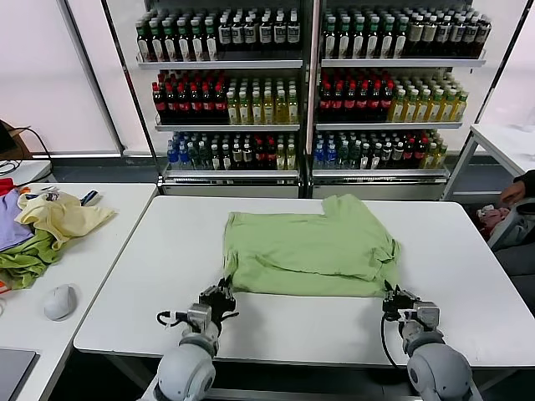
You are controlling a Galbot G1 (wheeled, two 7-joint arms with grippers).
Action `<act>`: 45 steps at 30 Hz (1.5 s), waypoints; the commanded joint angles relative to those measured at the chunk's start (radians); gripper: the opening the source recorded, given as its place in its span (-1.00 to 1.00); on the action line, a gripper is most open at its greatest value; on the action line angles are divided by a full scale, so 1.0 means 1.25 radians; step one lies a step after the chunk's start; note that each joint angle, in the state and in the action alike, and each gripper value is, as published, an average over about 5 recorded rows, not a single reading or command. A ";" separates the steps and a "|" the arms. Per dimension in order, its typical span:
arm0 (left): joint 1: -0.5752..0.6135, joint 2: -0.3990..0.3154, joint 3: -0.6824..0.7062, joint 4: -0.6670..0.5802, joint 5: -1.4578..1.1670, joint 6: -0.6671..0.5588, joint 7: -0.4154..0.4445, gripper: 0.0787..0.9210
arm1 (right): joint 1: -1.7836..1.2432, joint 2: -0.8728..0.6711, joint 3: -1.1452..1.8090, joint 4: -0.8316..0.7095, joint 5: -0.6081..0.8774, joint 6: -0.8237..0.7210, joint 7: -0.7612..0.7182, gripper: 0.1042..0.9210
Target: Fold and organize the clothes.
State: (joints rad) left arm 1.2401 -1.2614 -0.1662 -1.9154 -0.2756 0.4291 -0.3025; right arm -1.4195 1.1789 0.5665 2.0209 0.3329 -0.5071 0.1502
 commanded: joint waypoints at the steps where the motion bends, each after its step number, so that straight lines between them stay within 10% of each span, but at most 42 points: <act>1: 0.277 0.013 -0.088 -0.209 0.029 -0.007 0.008 -0.96 | -0.154 0.001 0.046 0.121 -0.034 0.002 -0.016 -0.85; 10: 0.346 0.030 -0.137 -0.267 0.038 0.004 0.012 -0.96 | -0.209 0.006 0.064 0.171 -0.057 -0.009 -0.040 -0.83; 23: 0.228 0.080 -0.215 -0.296 -0.054 0.012 0.035 -0.41 | 0.013 -0.029 0.027 0.124 -0.008 0.071 -0.010 -0.02; 34: -0.185 0.082 -0.054 0.057 -0.132 0.023 -0.009 0.35 | 0.441 -0.037 -0.169 -0.226 0.044 -0.019 0.018 0.70; 45: -0.416 0.027 0.059 0.353 -0.101 0.038 -0.033 0.76 | 0.677 0.016 -0.281 -0.523 0.047 -0.035 0.006 0.76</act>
State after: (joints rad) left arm 1.0612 -1.1956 -0.2213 -1.8481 -0.3883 0.4653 -0.3239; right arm -0.8309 1.1785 0.3194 1.6313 0.3783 -0.5304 0.1540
